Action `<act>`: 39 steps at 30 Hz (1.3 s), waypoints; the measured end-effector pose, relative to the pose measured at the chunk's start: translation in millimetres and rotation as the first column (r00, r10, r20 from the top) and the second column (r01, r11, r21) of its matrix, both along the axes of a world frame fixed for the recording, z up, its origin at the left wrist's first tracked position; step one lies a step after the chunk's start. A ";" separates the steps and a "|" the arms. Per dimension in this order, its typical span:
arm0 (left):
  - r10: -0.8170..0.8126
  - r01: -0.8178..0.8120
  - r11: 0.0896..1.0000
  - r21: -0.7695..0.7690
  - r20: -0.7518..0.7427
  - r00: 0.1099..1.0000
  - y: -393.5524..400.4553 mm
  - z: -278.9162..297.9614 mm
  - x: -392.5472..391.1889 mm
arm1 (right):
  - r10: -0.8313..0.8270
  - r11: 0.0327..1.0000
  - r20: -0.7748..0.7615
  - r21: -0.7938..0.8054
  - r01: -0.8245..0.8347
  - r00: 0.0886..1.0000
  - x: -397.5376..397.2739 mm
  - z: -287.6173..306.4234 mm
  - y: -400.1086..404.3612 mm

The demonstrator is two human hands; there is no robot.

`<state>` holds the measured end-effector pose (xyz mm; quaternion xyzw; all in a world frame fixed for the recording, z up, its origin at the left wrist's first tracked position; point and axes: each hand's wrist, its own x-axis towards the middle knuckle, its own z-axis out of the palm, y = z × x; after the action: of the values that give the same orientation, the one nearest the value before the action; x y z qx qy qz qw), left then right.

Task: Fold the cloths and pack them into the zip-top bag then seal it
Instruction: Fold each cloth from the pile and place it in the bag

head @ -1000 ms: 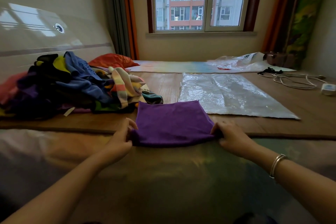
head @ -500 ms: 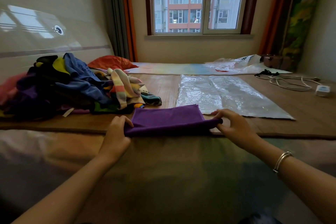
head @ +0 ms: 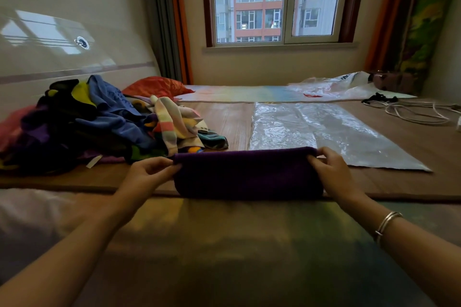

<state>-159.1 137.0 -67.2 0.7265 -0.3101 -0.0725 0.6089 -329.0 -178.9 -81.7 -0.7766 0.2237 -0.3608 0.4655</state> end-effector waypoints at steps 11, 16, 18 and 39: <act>0.271 -0.267 0.962 0.053 -0.263 0.926 -114.9 -20.7 87.9 | -0.299 0.911 -0.380 -0.386 0.143 0.875 79.2 -18.6 -49.4; 0.374 -0.389 0.883 0.263 0.110 0.921 -129.4 -36.6 114.1 | -0.394 0.813 -0.511 -0.581 0.031 0.764 88.2 -29.3 -49.7; 0.339 -0.488 0.768 0.415 0.383 0.859 -128.2 -43.2 114.4 | -0.433 0.792 -0.543 -0.610 0.016 0.720 89.9 -27.8 -49.2; 0.295 -0.114 0.883 0.456 -0.348 0.890 -129.0 5.4 50.7 | 0.073 0.930 -0.418 0.357 0.090 0.905 69.3 41.6 -18.9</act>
<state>-108.4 8.0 -61.8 0.8388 -0.0727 -0.2216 0.4920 -259.7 -197.8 -40.1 -0.7343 0.3865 -0.1370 0.5410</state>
